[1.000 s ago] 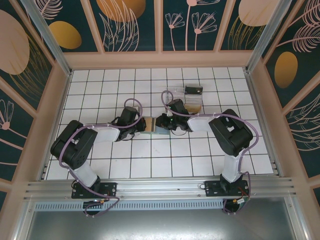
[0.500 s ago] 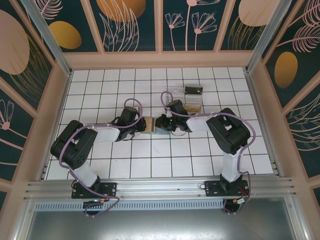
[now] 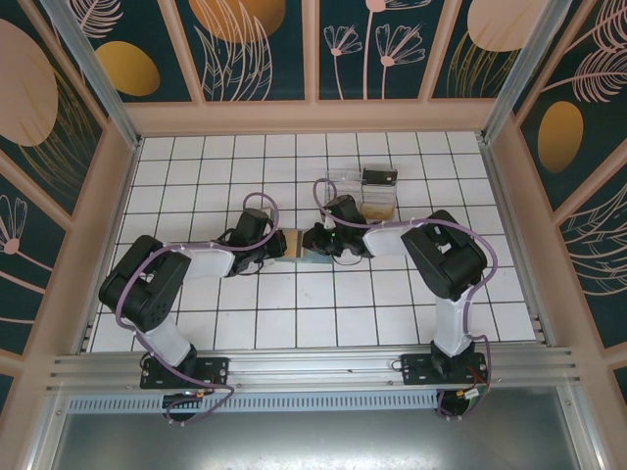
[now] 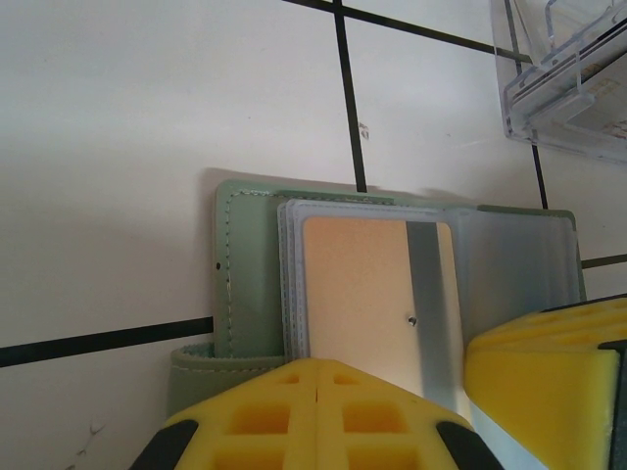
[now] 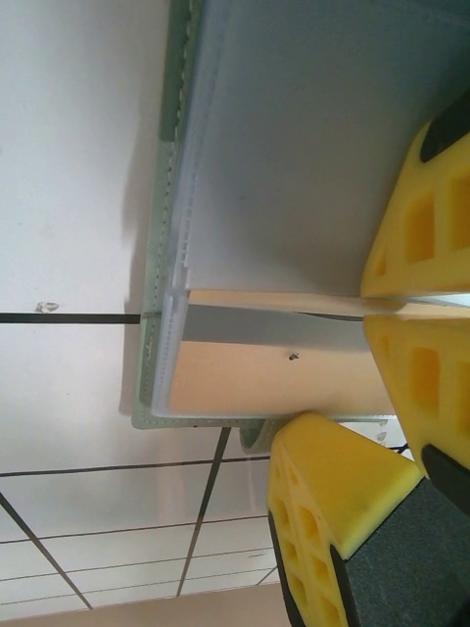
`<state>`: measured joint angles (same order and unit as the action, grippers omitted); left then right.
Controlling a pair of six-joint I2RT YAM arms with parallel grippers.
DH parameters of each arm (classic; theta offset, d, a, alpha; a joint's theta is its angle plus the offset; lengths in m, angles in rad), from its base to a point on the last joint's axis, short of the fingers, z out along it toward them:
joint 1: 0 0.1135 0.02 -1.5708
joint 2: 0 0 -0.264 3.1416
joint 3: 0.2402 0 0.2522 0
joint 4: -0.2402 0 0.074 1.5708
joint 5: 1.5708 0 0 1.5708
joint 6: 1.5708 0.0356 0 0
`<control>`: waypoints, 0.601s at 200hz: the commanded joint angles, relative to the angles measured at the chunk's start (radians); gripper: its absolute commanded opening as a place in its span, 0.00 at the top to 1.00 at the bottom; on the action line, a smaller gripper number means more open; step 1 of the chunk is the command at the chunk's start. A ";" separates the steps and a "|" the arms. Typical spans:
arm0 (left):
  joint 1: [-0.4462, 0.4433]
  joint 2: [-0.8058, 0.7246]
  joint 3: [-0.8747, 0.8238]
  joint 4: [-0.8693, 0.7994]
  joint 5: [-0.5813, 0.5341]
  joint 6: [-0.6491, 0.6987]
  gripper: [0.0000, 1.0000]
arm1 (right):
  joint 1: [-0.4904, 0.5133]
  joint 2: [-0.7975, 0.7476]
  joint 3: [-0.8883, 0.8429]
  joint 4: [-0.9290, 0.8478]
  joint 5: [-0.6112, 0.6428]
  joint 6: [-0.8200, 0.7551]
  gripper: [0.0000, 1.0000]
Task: Take the credit cards out of the card holder
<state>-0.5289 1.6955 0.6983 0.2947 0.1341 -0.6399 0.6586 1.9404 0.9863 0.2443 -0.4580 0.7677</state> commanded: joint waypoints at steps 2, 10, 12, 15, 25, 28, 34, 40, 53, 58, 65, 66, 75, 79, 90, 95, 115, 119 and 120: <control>0.006 0.012 -0.010 0.017 0.023 -0.009 1.00 | 0.010 0.016 0.017 0.009 -0.005 0.006 0.90; 0.006 0.012 -0.010 0.017 0.025 -0.010 1.00 | 0.010 0.015 0.014 0.010 -0.006 0.006 0.93; 0.006 0.012 -0.010 0.018 0.025 -0.009 1.00 | 0.009 0.014 0.014 0.010 -0.006 0.006 0.94; 0.006 0.012 -0.009 0.016 0.024 -0.009 1.00 | 0.010 0.014 0.014 0.011 -0.006 0.006 0.95; 0.006 0.038 -0.009 0.013 0.020 -0.009 1.00 | 0.009 0.010 0.010 0.012 -0.006 0.007 0.98; 0.006 0.038 -0.009 0.013 0.019 -0.008 1.00 | 0.008 0.009 0.008 0.012 -0.004 0.007 1.00; 0.006 0.038 -0.009 0.011 0.017 -0.007 1.00 | 0.009 0.004 0.004 0.012 -0.003 0.006 1.00; 0.007 0.038 -0.010 0.008 0.013 -0.008 1.00 | 0.007 0.000 -0.001 0.012 -0.001 0.005 1.00; 0.006 0.038 -0.008 -0.001 0.002 -0.006 1.00 | 0.002 -0.013 -0.011 0.012 0.002 0.003 1.00; 0.006 0.038 -0.008 -0.004 -0.003 -0.006 1.00 | 0.000 -0.018 -0.015 0.012 0.002 0.002 1.00; 0.006 0.038 -0.007 -0.009 -0.007 -0.004 1.00 | -0.003 -0.023 -0.022 0.012 0.004 0.001 1.00; 0.006 0.038 -0.006 -0.009 -0.008 -0.004 1.00 | -0.004 -0.025 -0.024 0.012 0.004 0.001 1.00; 0.006 0.036 -0.007 -0.012 -0.014 -0.003 1.00 | -0.007 -0.034 -0.033 0.013 0.007 -0.001 1.00; 0.006 0.038 -0.007 -0.011 -0.014 -0.003 1.00 | -0.008 -0.036 -0.037 0.013 0.008 0.000 1.00; 0.006 0.039 -0.005 -0.012 -0.014 -0.001 1.00 | -0.015 -0.046 -0.049 0.012 0.008 -0.002 1.00; 0.006 0.041 -0.005 -0.015 -0.014 -0.001 1.00 | -0.017 -0.049 -0.052 0.012 0.009 -0.003 1.00; 0.006 0.043 -0.005 -0.014 -0.012 -0.003 1.00 | -0.022 -0.060 -0.064 0.015 0.004 -0.010 1.00; 0.006 0.043 -0.005 -0.015 -0.013 -0.003 1.00 | -0.021 -0.062 -0.064 0.014 0.005 -0.009 1.00; 0.006 0.043 -0.005 -0.015 -0.014 -0.003 1.00 | -0.021 -0.062 -0.063 0.013 0.005 -0.009 1.00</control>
<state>-0.5282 1.7077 0.6987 0.3115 0.1295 -0.6395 0.6453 1.9202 0.9455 0.2562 -0.4538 0.7681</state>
